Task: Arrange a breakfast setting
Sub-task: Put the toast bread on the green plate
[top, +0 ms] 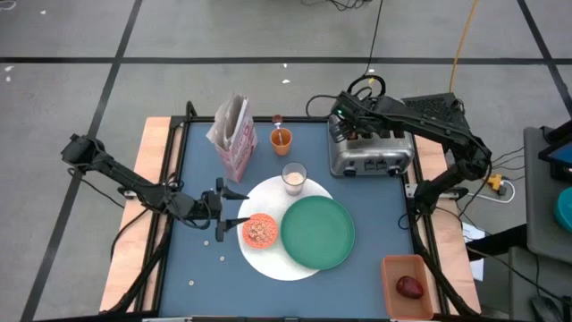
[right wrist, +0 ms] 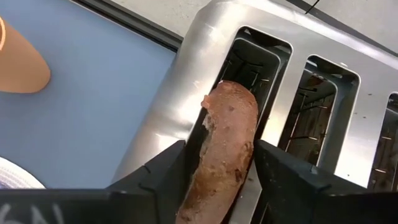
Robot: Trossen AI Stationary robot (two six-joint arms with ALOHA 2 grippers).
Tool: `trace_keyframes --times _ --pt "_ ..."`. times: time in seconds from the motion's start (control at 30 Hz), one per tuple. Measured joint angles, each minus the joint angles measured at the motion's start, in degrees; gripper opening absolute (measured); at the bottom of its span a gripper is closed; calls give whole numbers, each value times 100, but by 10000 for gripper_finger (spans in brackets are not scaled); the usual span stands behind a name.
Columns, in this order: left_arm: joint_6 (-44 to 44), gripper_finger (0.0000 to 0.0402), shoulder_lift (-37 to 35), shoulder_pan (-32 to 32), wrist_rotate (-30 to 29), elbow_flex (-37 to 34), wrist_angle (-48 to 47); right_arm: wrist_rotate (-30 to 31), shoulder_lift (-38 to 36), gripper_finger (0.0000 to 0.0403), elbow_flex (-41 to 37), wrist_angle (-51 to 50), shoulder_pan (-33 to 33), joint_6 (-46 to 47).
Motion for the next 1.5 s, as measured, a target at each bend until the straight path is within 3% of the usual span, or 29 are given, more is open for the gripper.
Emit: trace_keyframes --times 0.17,0.6,1.0,1.5 --pt "2 308 0 -2 0 0 -7 15 19 168 4 22 0 0" --pt "-4 308 0 -2 2 0 -47 49 21 77 3 5 -4 -22" --pt "-17 308 0 -2 2 0 -46 22 -126 74 -9 30 -3 -63" --pt "-13 308 0 -2 2 2 -48 11 -1274 73 -9 229 -4 -64"
